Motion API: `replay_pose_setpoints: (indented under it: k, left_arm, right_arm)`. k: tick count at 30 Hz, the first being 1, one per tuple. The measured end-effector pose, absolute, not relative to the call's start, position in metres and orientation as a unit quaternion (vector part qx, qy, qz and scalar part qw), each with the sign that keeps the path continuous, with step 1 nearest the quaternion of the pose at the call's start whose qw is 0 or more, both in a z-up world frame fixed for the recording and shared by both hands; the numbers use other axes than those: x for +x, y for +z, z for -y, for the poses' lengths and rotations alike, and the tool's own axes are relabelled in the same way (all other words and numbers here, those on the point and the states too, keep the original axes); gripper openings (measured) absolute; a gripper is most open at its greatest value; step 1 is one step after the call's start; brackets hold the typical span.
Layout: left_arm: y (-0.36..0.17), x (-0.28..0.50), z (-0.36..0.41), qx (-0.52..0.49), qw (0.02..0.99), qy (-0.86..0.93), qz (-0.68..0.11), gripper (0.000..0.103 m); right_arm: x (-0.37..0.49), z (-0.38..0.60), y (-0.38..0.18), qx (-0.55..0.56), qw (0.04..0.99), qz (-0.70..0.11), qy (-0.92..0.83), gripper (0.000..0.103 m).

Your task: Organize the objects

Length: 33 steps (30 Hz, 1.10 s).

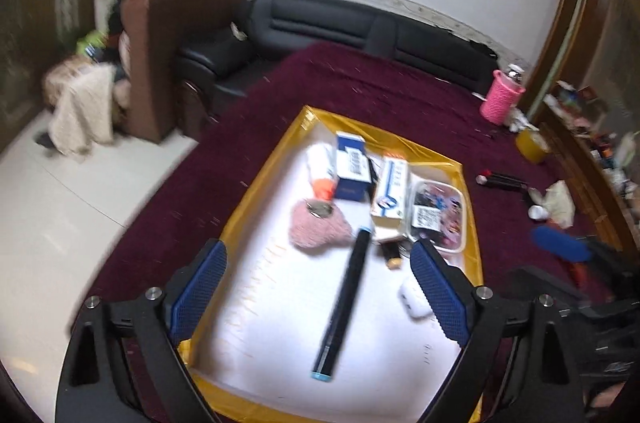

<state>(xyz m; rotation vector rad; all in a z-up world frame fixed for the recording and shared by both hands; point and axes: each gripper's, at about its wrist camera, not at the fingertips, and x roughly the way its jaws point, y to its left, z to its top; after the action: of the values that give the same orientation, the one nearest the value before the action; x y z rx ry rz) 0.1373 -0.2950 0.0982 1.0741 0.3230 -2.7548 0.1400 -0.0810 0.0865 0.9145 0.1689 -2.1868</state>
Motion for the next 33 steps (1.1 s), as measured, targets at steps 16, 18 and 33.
replay_pose_setpoints:
  k: [16, 18, 33]
  left_arm:
    - [0.128, 0.156, 0.246, 0.317, 0.188, -0.930, 0.002, 0.100]
    - [0.130, 0.156, 0.239, 0.317, 0.186, -0.930, 0.009, 0.100]
    - [0.128, 0.153, 0.212, 0.323, 0.178, -0.928, 0.040, 0.100]
  right_arm:
    - [0.137, -0.008, 0.088, 0.334, 0.304, 0.039, -0.892, 0.095]
    - [0.134, -0.015, 0.086, 0.338, 0.298, 0.048, -0.891, 0.095]
    - [0.135, -0.040, 0.081, 0.340, 0.288, 0.074, -0.892, 0.095]
